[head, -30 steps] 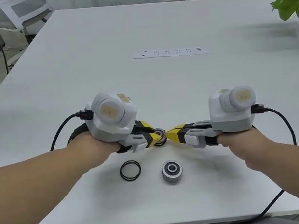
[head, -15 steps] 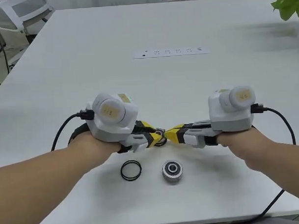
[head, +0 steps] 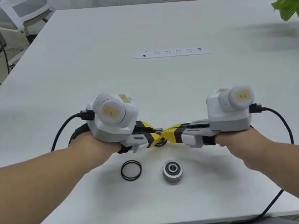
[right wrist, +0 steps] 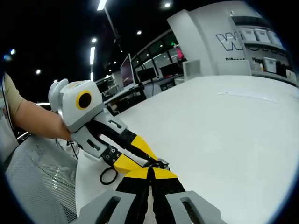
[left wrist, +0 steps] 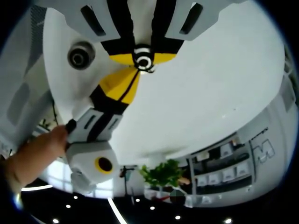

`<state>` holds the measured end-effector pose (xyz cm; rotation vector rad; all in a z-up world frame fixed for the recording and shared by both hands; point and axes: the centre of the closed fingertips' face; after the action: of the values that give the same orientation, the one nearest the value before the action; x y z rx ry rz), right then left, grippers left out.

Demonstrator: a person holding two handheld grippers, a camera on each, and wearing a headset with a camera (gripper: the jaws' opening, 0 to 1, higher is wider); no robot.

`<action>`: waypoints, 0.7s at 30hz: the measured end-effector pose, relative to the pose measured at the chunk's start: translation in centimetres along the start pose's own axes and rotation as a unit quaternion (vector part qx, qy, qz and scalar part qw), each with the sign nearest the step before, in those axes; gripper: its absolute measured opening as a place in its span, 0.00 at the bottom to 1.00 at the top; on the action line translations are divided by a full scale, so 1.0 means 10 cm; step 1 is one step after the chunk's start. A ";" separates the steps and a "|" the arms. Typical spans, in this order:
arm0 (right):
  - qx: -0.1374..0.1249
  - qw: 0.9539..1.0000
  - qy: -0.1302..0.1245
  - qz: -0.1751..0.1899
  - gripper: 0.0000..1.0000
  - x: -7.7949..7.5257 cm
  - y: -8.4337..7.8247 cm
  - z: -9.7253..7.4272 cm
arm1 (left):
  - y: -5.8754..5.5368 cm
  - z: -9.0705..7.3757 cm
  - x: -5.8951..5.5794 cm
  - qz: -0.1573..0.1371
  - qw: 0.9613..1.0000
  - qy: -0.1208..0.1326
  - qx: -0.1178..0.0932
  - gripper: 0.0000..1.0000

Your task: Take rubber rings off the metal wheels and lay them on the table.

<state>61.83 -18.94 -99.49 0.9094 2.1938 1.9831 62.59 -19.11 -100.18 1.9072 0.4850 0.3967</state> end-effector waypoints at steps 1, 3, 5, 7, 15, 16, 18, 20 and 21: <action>-0.001 1.000 0.000 0.003 0.00 0.00 0.00 0.00 | 0.00 0.00 0.00 0.000 1.000 0.000 0.000 0.12; -0.002 1.000 0.003 0.005 0.00 0.00 0.00 -0.01 | 0.00 0.00 0.00 0.000 1.000 0.000 0.000 0.13; -0.003 1.000 0.008 0.005 0.00 0.03 0.01 -0.01 | 0.00 0.00 0.00 0.000 1.000 0.001 -0.001 0.13; -0.004 1.000 0.010 0.009 0.00 0.04 0.01 -0.01 | 0.00 0.00 -0.01 -0.001 1.000 0.002 -0.002 0.13; -0.013 0.999 0.030 0.023 0.00 0.09 0.04 -0.03 | 0.00 0.00 -0.01 -0.001 1.000 0.002 -0.002 0.13; -0.012 0.999 0.029 0.020 0.00 0.09 0.04 -0.03 | 0.00 0.00 -0.01 -0.001 1.000 0.002 -0.002 0.13; -0.012 0.999 0.025 0.017 0.00 0.07 0.04 -0.03 | 0.00 0.00 -0.01 -0.001 1.000 0.001 -0.003 0.13; -0.011 1.000 0.017 0.014 0.00 0.05 0.03 -0.03 | 0.00 0.00 -0.01 -0.001 1.000 0.002 -0.003 0.13; -0.009 1.000 0.014 0.011 0.00 0.05 0.02 -0.04 | 0.00 0.00 0.00 -0.003 1.000 0.002 -0.004 0.13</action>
<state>61.33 -19.02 -99.03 0.9138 2.1865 2.0344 62.56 -19.15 -100.16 1.8970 0.4905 0.3983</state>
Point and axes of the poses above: the centre of the closed fingertips' face, and the gripper's own axes: z roughly forward along the fingers, x roughly to its left, y roughly out of its top, and after that the axes turned 14 degrees about -x, right-handed
